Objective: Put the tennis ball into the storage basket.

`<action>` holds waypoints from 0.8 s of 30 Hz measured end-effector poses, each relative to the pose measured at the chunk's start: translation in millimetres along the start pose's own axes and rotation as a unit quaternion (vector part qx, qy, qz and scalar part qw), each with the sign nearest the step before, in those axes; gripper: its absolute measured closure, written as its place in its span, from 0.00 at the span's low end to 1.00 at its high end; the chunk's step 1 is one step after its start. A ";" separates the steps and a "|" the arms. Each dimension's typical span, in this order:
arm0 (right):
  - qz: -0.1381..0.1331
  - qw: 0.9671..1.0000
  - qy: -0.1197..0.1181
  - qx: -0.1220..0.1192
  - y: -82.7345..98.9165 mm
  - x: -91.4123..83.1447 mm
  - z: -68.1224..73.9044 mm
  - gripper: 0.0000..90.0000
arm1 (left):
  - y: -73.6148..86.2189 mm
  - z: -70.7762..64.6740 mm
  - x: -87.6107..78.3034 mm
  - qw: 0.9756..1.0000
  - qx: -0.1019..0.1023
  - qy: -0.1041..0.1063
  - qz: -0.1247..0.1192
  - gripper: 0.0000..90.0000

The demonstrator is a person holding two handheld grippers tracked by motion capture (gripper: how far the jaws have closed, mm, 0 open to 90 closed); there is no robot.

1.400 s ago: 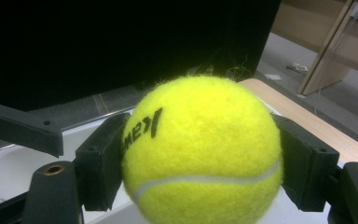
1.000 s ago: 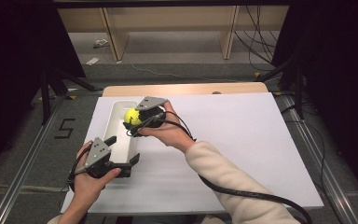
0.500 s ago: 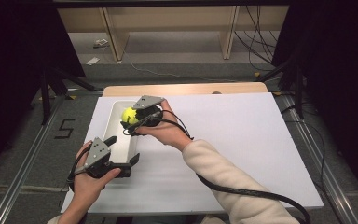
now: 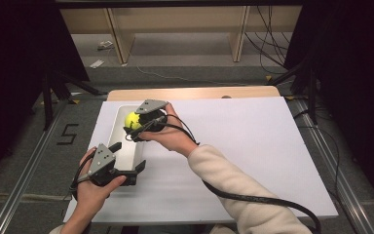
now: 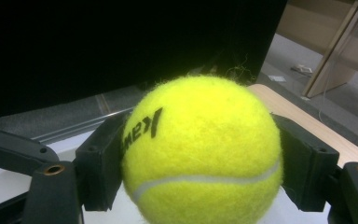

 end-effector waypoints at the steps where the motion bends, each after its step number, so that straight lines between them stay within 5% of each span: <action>1: 0.000 1.000 -0.001 -0.003 -0.7 0.7 0.0 0.30 | 0.0 0.0 0.0 1.000 0.000 0.000 0.000 0.00; 24: -0.001 1.000 -0.007 0.001 -6.2 11.4 2.0 0.30 | -0.2 0.0 -0.7 1.000 -0.001 -0.001 -0.002 0.00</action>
Point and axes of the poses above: each handheld gripper's, and its own axes: x roughly forward along the jaws, y roughly out of its underside, z roughly to its left, the point moved 6 cm from there along x, roughly forward along the jaws, and after that the axes turned 15 degrees about -x, right-handed, at the moved point
